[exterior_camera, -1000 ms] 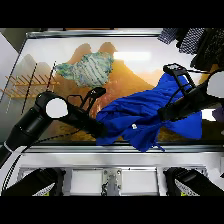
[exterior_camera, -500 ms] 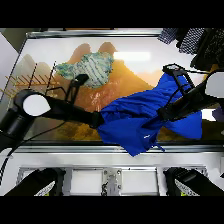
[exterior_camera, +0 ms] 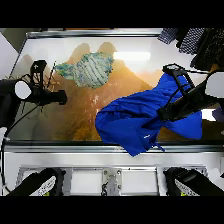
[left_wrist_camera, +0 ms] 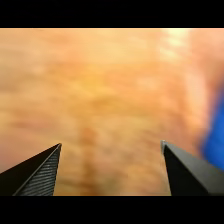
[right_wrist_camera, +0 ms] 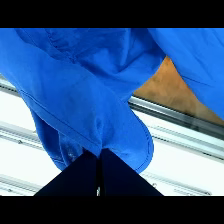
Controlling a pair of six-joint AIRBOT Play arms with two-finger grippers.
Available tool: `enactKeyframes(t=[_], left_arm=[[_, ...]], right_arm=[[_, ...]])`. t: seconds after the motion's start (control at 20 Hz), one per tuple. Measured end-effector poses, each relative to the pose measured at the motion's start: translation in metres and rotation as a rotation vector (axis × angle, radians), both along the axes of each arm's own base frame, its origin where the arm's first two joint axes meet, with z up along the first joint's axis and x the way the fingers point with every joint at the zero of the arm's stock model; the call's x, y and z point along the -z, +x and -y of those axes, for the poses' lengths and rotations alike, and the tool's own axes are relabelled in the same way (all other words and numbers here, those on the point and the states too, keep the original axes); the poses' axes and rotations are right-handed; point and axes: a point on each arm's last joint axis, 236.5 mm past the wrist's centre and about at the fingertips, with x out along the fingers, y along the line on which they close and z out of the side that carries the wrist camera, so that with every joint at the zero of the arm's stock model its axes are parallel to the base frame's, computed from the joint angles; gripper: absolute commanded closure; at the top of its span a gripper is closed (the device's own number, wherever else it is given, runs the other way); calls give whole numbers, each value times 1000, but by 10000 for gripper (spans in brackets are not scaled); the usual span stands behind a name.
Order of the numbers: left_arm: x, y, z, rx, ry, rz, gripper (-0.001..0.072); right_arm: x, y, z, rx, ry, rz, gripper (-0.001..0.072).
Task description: Fold the clothes and pants, and hang the long-sleeved shirts on hangers.
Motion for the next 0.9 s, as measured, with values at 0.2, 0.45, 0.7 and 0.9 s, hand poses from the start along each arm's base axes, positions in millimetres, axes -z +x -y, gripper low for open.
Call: enactKeyframes(t=[0.2,0.45,0.7,0.9], left_arm=[[45,27,-70,-81,158,-44,-8],[93,43,-127,-106,289,-103,-8],[122,66,-165,-132,340,-144,-8],[144,77,-177,-144,347,-204,-7]], right_arm=[[0,0,0,0,0,0,700],[0,0,0,0,0,0,700],[0,0,0,0,0,0,699],[0,0,0,0,0,0,700]])
